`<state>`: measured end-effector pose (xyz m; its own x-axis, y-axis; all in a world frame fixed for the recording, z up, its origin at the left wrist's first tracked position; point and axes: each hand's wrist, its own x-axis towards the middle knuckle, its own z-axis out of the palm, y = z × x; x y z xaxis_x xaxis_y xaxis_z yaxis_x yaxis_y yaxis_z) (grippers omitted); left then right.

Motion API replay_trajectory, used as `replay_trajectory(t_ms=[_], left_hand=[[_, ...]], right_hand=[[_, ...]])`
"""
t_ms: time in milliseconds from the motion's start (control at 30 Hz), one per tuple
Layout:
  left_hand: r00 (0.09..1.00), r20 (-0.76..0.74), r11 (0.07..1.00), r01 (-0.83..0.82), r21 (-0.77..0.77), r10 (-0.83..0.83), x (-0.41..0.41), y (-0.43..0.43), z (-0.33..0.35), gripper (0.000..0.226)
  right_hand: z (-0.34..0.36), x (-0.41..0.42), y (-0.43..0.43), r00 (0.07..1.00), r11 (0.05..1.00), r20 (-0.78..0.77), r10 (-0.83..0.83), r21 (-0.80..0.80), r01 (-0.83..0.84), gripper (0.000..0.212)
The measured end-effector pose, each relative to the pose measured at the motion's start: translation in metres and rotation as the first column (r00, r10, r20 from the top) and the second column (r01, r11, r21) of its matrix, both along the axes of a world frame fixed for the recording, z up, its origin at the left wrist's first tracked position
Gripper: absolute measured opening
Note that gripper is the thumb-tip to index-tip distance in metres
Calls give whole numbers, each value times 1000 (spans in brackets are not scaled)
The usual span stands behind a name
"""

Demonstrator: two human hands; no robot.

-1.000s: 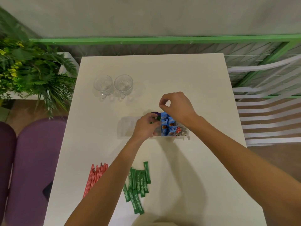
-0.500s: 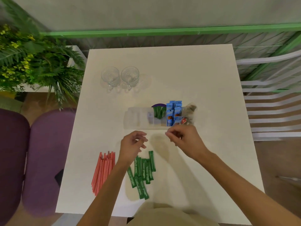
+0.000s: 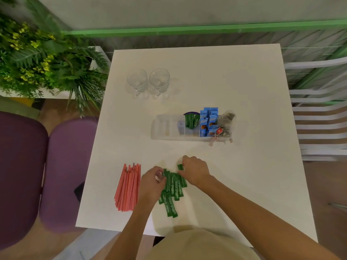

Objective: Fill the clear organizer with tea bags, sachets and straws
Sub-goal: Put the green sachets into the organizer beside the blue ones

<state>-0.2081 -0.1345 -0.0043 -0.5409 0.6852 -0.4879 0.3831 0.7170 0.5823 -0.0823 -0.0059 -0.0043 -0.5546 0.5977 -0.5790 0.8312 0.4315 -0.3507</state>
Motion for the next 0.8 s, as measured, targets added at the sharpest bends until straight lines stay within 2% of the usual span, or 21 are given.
replay_trajectory(t_ms=[167, 300, 433, 567, 800], left_hand=[[993, -70, 994, 94, -63, -99, 4, 4, -2, 32], [987, -88, 986, 124, -110, -134, 9, 8, -2, 30], [984, -108, 987, 129, -99, -139, 11, 10, 0, 25], [981, -119, 985, 145, -90, -155, 9, 12, 0, 23], [976, -114, 982, 182, -44, -186, 0, 12, -4, 17]], right_hand=[[-2, 4, -3, 1000, 1000, 6, 22, 14, -22, 27], [-4, 10, -7, 1000, 1000, -7, -6, -27, 6, 19], [-4, 14, -4, 980, 974, -94, -174, -159, 158, 8], [3, 21, 6, 929, 930, -197, -313, -261, 258, 10], [28, 28, 32, 861, 897, -315, -400, -330, 296, 27]])
